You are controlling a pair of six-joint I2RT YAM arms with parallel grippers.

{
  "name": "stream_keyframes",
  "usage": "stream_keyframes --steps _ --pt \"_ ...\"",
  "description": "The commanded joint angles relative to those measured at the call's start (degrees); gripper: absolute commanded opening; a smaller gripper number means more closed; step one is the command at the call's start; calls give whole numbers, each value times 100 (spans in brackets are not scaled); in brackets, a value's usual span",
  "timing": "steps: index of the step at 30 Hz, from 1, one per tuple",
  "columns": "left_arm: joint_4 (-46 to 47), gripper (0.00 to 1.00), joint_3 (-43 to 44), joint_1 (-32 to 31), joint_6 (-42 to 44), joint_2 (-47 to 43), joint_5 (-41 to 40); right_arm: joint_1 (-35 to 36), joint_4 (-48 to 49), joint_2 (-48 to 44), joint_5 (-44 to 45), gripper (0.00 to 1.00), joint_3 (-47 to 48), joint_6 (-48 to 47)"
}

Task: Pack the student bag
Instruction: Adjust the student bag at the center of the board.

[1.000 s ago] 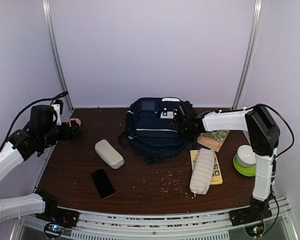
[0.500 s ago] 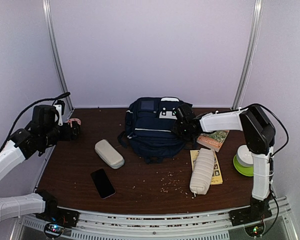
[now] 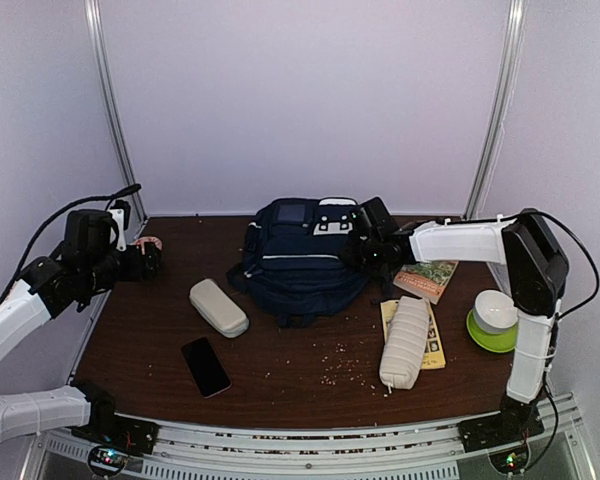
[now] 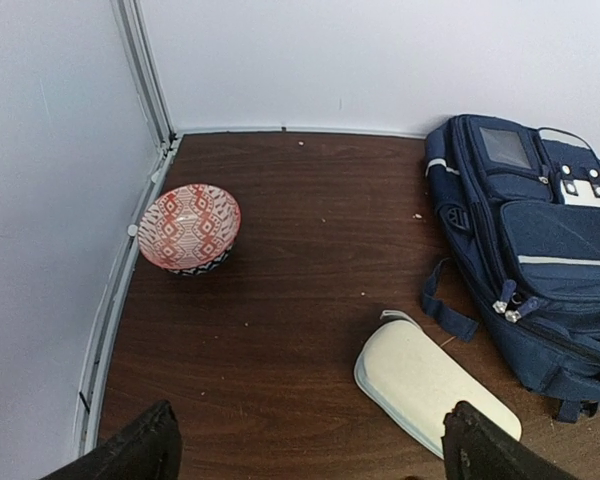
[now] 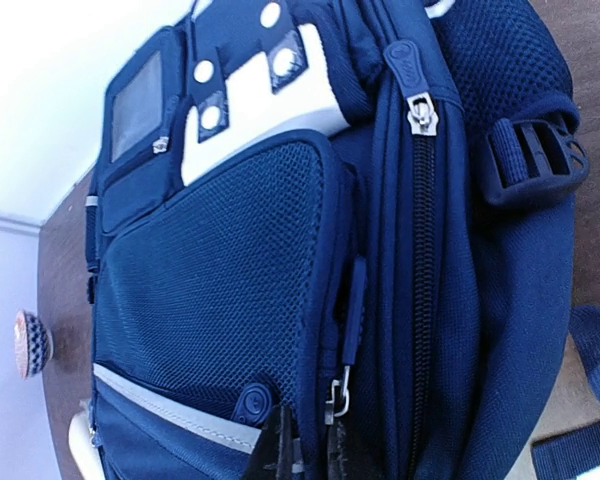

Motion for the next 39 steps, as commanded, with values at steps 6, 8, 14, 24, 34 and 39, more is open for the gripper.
stream_keyframes --steps 6,8,14,24,34,39 --pt "119 93 173 -93 11 117 250 331 54 -1198 -448 0 -1178 -1001" --pt "116 93 181 -112 -1 177 315 367 104 -1286 -529 0 -1415 -1125" --pt "105 91 231 -370 62 475 801 443 4 -1340 -774 0 -1561 -1722" --pt "289 90 628 -687 -326 1644 1539 476 -899 -327 -1018 0 -100 -2836" --pt "286 89 1666 -687 -759 3152 1414 516 -1226 -479 -962 50 360 -2824" --pt "342 89 1865 -692 -841 3452 1241 573 -1168 -1177 -761 70 -26 -2568"
